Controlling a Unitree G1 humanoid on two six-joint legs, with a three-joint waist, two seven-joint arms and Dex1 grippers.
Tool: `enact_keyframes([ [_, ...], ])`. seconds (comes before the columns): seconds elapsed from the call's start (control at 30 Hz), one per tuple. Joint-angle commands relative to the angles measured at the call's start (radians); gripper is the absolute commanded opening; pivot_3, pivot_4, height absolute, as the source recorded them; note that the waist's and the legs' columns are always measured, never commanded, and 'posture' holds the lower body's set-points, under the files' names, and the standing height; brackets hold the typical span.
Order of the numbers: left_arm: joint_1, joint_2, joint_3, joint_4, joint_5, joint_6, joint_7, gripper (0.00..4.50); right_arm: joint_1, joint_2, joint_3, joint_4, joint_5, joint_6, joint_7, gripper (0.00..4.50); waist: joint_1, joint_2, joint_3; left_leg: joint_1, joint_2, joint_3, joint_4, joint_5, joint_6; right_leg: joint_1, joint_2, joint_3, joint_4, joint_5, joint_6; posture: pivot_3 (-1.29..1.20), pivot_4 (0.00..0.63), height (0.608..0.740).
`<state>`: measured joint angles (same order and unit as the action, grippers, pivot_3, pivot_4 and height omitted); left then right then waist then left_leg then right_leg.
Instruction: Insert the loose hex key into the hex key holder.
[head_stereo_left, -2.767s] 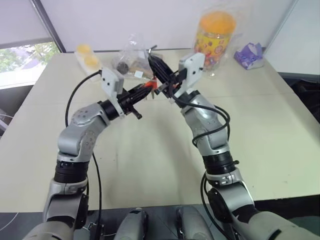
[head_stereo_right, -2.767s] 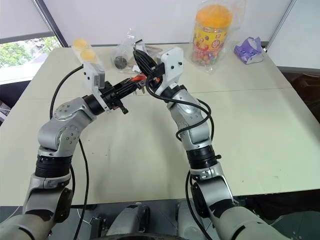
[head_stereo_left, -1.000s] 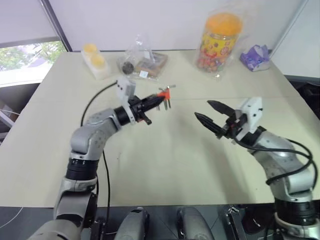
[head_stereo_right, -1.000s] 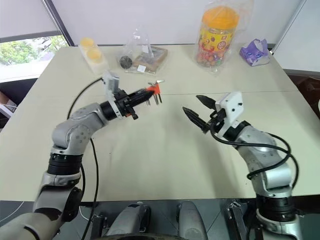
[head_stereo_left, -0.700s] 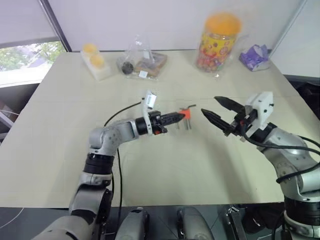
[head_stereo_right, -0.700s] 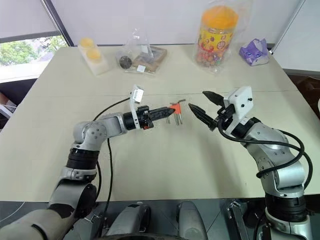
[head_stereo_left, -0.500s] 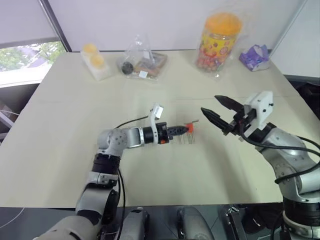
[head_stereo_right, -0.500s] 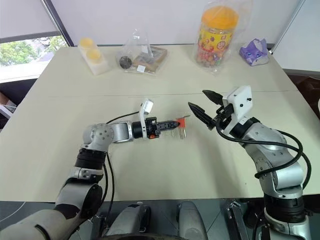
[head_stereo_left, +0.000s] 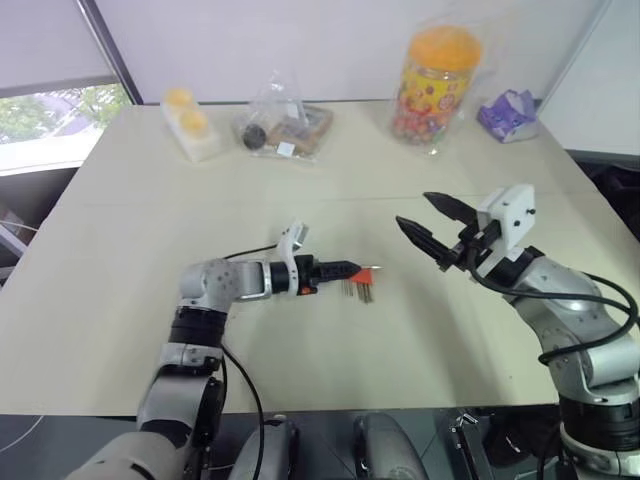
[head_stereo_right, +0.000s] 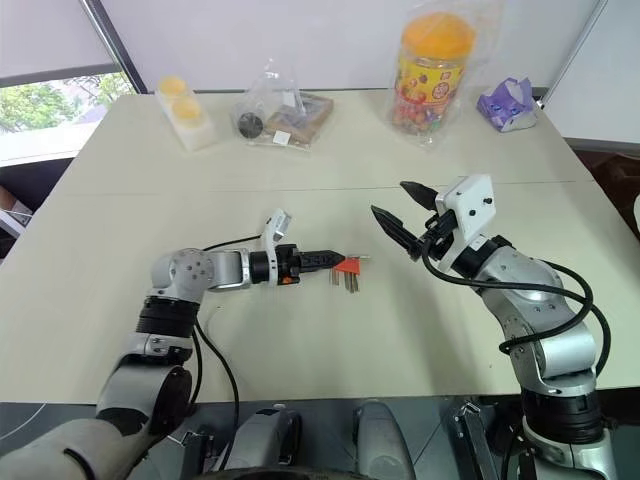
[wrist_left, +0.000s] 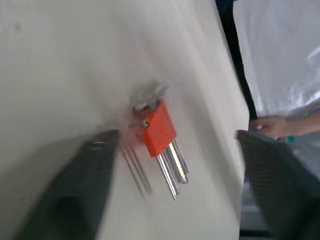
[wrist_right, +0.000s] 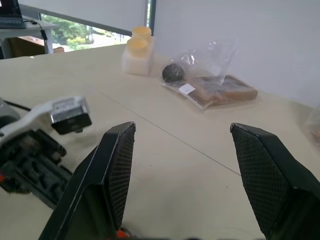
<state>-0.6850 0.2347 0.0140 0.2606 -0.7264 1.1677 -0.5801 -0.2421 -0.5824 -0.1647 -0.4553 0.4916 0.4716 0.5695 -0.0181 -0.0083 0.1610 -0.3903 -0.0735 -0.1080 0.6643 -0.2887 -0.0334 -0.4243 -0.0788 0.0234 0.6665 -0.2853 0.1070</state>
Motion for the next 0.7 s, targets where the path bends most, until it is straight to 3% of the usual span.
enact_keyframes([
  [0.03,0.005,0.109,-0.092,-0.072,0.132,-0.168,-0.093,4.44,-0.029,-0.031,-0.005,0.008,-0.014,-0.035,0.04,3.15,0.0,0.0,0.0,0.0,0.0,0.0,0.0,0.0,0.0,0.0,0.0,0.0,0.0,0.0,0.0,0.0,0.15,0.74],
  [0.23,-0.058,0.208,-0.074,-0.137,0.183,-0.342,-0.208,4.44,-0.032,-0.185,0.041,0.079,-0.068,-0.08,0.23,3.15,0.014,-0.001,0.001,-0.002,-0.001,0.0,0.0,0.0,0.0,0.0,-0.001,0.0,-0.001,0.0,0.0,0.0,0.15,0.74],
  [0.53,0.032,0.442,-0.094,-0.4,0.147,-0.347,-0.449,4.44,-0.067,-0.479,0.091,0.231,-0.162,-0.25,0.596,3.15,0.002,-0.001,0.001,-0.002,0.0,0.0,-0.001,0.0,0.0,0.0,-0.001,0.0,-0.002,0.0,0.0,0.0,0.15,0.74],
  [0.7,0.12,0.521,-0.05,-0.525,0.091,-0.319,-0.488,4.44,-0.099,-0.556,0.098,0.272,-0.188,-0.317,0.701,3.15,0.004,-0.001,0.001,-0.001,0.0,0.001,0.0,-0.001,0.001,0.0,-0.001,0.0,-0.002,0.0,0.0,0.0,0.15,0.74],
])
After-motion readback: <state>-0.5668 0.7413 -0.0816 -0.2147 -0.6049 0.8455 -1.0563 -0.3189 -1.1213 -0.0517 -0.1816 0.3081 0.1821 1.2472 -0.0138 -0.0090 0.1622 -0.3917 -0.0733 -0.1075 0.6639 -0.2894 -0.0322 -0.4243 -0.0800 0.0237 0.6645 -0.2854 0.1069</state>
